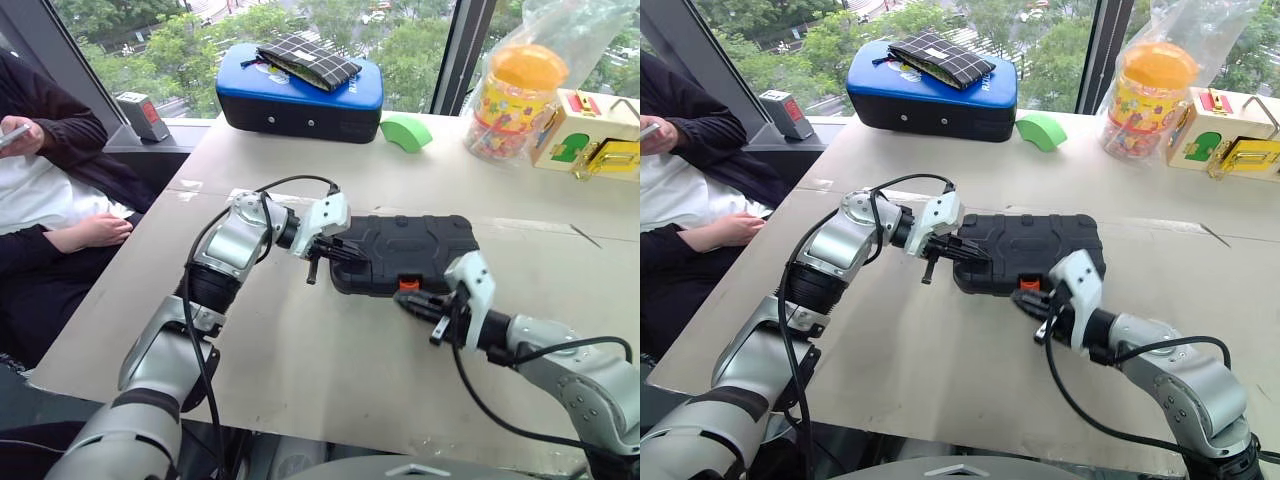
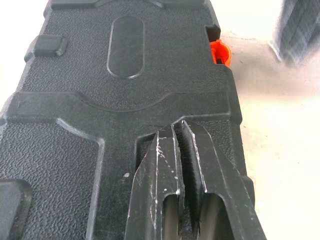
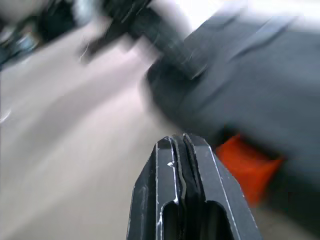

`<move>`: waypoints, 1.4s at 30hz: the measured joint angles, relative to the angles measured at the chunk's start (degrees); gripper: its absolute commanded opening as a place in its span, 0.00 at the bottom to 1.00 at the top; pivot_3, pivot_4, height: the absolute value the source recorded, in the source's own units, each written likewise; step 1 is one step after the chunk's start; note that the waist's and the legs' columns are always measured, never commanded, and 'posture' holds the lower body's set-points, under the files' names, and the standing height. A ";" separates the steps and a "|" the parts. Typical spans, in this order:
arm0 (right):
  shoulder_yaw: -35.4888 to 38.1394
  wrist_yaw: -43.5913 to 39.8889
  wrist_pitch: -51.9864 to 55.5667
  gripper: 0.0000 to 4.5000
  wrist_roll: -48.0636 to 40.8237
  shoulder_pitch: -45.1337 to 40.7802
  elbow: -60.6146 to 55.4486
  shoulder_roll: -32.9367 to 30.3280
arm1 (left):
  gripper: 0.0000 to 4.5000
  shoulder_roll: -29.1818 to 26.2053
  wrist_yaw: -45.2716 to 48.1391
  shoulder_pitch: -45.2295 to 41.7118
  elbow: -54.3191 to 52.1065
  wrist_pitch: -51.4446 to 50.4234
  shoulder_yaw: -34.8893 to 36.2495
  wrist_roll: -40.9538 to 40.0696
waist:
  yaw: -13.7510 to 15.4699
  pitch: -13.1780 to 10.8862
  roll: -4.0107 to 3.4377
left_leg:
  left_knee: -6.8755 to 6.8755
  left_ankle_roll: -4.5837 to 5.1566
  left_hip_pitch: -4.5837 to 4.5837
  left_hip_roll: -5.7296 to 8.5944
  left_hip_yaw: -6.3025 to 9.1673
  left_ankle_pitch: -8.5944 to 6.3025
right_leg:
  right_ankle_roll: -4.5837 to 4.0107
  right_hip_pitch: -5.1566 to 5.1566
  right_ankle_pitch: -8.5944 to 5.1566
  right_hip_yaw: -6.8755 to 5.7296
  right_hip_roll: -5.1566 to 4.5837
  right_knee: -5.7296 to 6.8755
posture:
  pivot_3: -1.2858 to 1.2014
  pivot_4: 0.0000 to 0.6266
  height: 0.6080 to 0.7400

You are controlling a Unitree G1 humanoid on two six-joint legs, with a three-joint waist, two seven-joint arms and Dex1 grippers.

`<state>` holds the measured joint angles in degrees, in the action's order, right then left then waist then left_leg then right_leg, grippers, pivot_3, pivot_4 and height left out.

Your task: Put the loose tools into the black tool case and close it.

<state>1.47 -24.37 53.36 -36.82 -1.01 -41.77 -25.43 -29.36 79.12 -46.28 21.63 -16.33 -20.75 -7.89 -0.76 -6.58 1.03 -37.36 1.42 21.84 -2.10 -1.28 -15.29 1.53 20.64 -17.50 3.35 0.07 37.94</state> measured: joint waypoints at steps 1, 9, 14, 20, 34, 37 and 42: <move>0.18 0.61 0.00 0.00 0.34 0.12 0.16 -0.01 | 0.04 -0.02 -0.17 0.08 -0.12 -0.01 0.02 0.00 | -0.02 0.01 0.02 | 0.00 0.00 -0.01 0.00 -0.04 0.00 | 0.00 0.00 0.00 0.00 -0.02 0.00 | 0.52 0.24 1.00; -3.30 3.17 1.28 0.00 3.62 -3.39 3.59 -1.61 | 0.04 -0.21 -0.29 0.42 -0.97 -0.38 0.04 0.00 | 0.00 0.02 -0.01 | 0.03 0.00 0.00 0.00 -0.01 0.00 | -0.04 0.02 0.00 0.00 -0.01 -0.01 | 0.52 0.24 1.00; -7.58 3.59 2.96 0.00 5.83 -6.01 4.08 -3.15 | 0.04 -0.50 -0.66 0.87 -1.62 -0.99 0.08 0.03 | -0.11 0.16 0.06 | 0.04 0.00 -0.02 -0.01 -0.02 0.00 | -0.04 0.01 0.00 0.02 -0.02 -0.02 | 0.52 0.24 1.00; -8.33 3.60 3.94 0.00 6.40 -6.36 3.76 -3.53 | 0.04 -0.64 -1.40 1.75 -3.17 -2.00 0.08 0.06 | -0.11 0.41 0.22 | 0.06 0.00 -0.05 -0.02 -0.01 0.00 | -0.05 0.02 -0.01 0.01 -0.04 -0.04 | 0.52 0.24 1.00; -6.64 3.36 7.86 0.00 4.64 -7.40 2.86 -3.94 | 0.04 -0.52 -1.99 2.20 -4.23 -2.34 0.07 0.06 | -0.02 0.43 0.23 | 0.15 0.00 0.00 -0.01 0.00 0.00 | -0.05 0.03 -0.01 -0.02 -0.11 -0.11 | 0.52 0.24 1.00; -6.16 2.82 9.36 0.00 3.59 -7.11 2.08 -4.34 | 0.04 -0.54 -1.99 2.26 -4.40 -2.40 0.07 0.06 | -0.01 0.43 0.24 | 0.16 0.00 0.01 -0.02 0.01 -0.01 | -0.05 0.03 -0.01 -0.02 -0.12 -0.12 | 0.52 0.24 1.00; -7.23 3.28 10.30 0.00 4.10 -6.71 3.60 -3.87 | 0.04 -0.66 -2.33 2.41 -4.71 -2.44 0.15 0.13 | -0.07 0.37 0.19 | 0.16 0.00 0.03 -0.02 0.00 -0.01 | -0.04 0.04 -0.01 -0.02 -0.15 -0.14 | 0.52 0.24 1.00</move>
<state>-5.76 -21.09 63.66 -32.72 -7.71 -38.17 -29.30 -30.01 76.79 -43.87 16.92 -18.77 -20.61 -7.76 -0.83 -6.21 1.22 -37.20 1.43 21.86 -2.12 -1.29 -15.29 1.49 20.69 -17.52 3.33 -0.08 37.79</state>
